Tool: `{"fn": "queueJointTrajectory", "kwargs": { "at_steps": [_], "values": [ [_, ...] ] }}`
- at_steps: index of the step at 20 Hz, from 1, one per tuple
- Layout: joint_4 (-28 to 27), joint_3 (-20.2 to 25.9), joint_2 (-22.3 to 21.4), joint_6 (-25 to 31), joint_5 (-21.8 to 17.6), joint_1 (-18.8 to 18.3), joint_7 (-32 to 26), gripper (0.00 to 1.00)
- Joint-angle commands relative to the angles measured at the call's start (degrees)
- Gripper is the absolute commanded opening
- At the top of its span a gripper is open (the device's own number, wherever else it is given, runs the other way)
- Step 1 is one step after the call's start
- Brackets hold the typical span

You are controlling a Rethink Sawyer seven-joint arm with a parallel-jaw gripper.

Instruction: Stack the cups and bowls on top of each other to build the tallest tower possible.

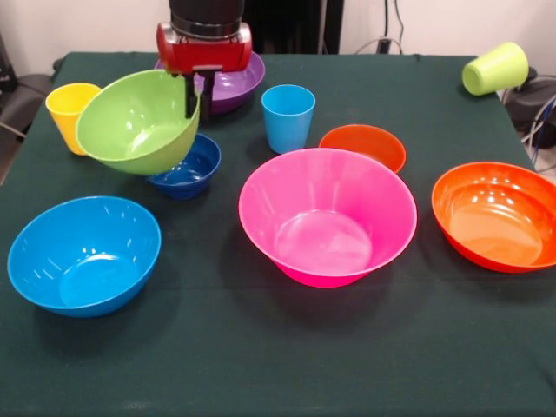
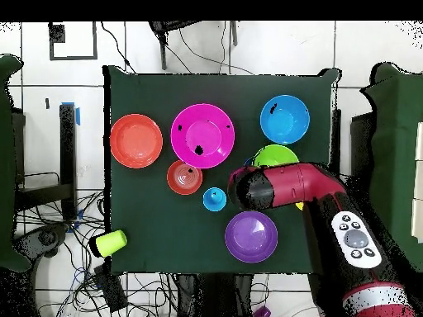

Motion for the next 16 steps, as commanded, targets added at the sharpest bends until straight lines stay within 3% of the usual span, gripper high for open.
{"fn": "queueJointTrajectory", "kwargs": {
  "at_steps": [1, 7, 16],
  "values": [
    [4.4, -0.4, -2.1, -0.1, 0.6, 0.6, 2.4, 0.00],
    [5.1, -0.8, -2.8, -0.3, 0.7, 1.3, 3.1, 0.00],
    [5.1, -3.2, 0.5, -4.6, -1.2, 3.5, 6.5, 0.00]
  ]
}}
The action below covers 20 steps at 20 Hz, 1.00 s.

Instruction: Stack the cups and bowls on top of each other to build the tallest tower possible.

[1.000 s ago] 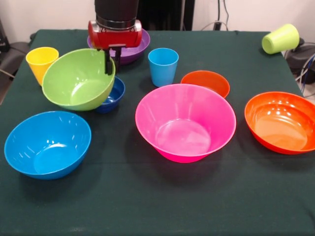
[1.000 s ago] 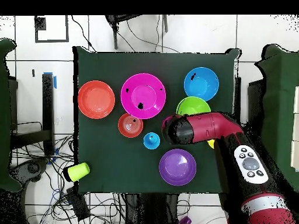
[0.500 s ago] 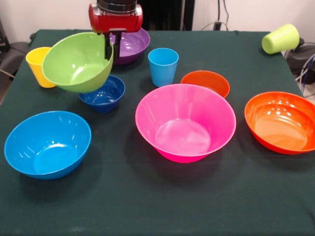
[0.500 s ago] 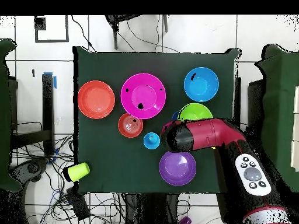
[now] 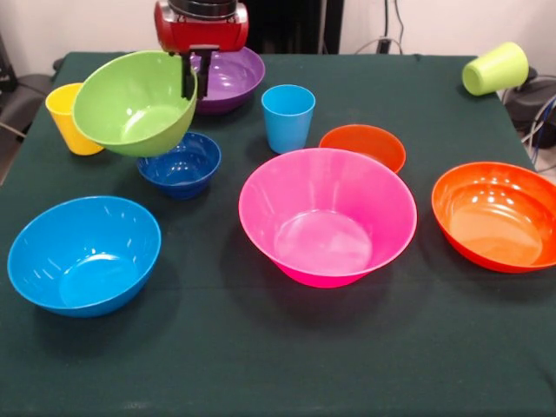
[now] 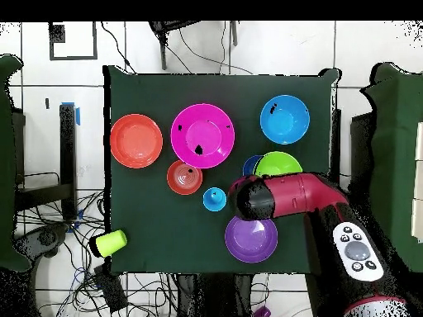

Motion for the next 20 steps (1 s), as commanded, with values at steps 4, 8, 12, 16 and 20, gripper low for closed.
{"fn": "queueJointTrajectory", "kwargs": {
  "at_steps": [4, 8, 12, 16, 20],
  "values": [
    [1.7, -2.6, 4.4, -6.7, -1.8, 4.8, 8.5, 0.00],
    [2.2, -3.8, 4.6, -8.3, -1.4, 5.7, 8.6, 0.00],
    [2.4, -4.5, 4.6, -8.7, -0.2, 6.5, 8.3, 0.00],
    [2.4, -4.5, 5.5, -9.9, 0.7, 6.1, 7.7, 0.00],
    [2.3, -5.2, 5.4, -10.2, 0.7, 6.7, 8.0, 0.00]
  ]
}}
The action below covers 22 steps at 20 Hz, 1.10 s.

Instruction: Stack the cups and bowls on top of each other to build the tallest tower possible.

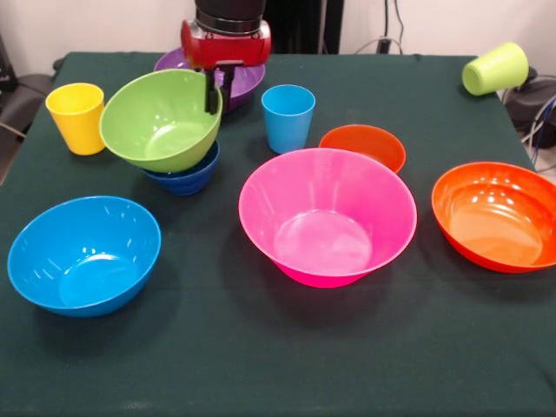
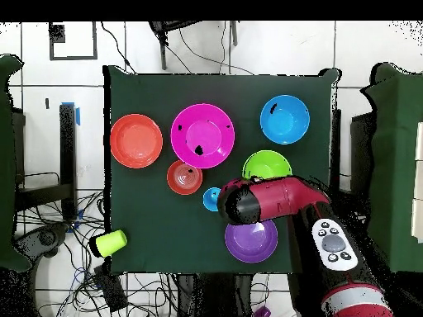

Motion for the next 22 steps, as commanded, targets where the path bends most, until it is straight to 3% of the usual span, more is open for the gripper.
{"fn": "queueJointTrajectory", "kwargs": {
  "at_steps": [1, 14, 22],
  "values": [
    [2.2, -1.0, 2.6, -3.4, 0.6, 2.1, 8.2, 0.00],
    [1.9, -3.0, 3.9, -5.5, 1.0, 3.9, 9.3, 0.00],
    [0.9, -4.9, 7.3, -9.3, 1.1, 5.0, 10.1, 0.00]
  ]
}}
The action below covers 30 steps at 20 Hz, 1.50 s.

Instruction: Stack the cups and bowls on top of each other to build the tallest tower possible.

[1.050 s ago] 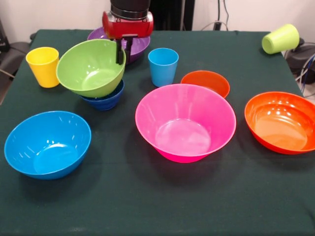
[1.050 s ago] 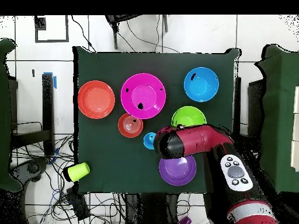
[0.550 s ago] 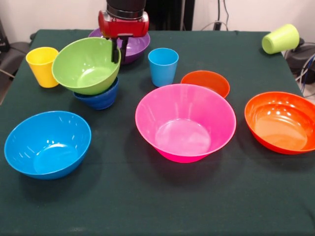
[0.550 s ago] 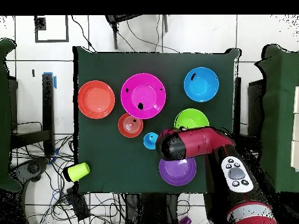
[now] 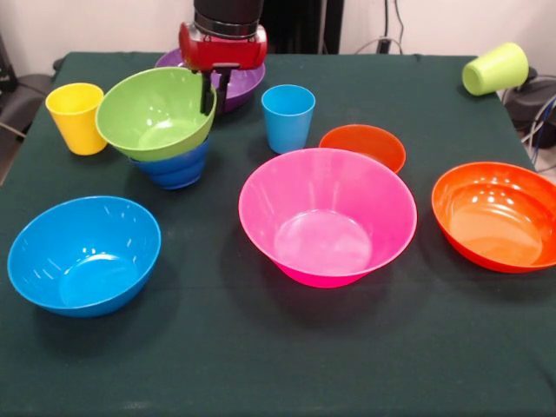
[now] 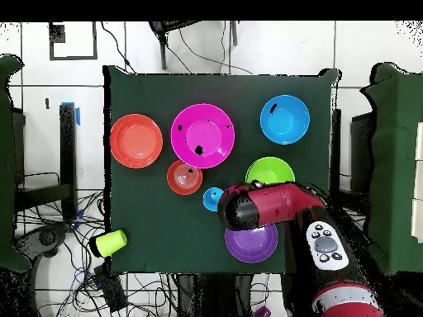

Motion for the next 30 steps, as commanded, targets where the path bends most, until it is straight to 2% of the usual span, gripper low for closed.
{"fn": "queueJointTrajectory", "kwargs": {
  "at_steps": [1, 8, 11, 15, 20, 30],
  "values": [
    [0.8, 0.0, 5.9, -5.3, 1.2, 2.2, 9.9, 0.00],
    [1.2, 1.4, 4.9, -3.3, 3.3, 1.2, 7.9, 0.00],
    [1.7, 1.5, 3.5, -2.1, 4.3, 1.5, 7.4, 0.00],
    [0.7, 1.5, 4.2, -1.8, 5.3, 2.0, 7.2, 0.00],
    [1.8, 2.2, 2.9, -0.9, 6.7, 1.5, 6.3, 0.00],
    [0.8, 2.0, 3.0, -0.1, 8.6, 3.2, 6.2, 0.00]
  ]
}}
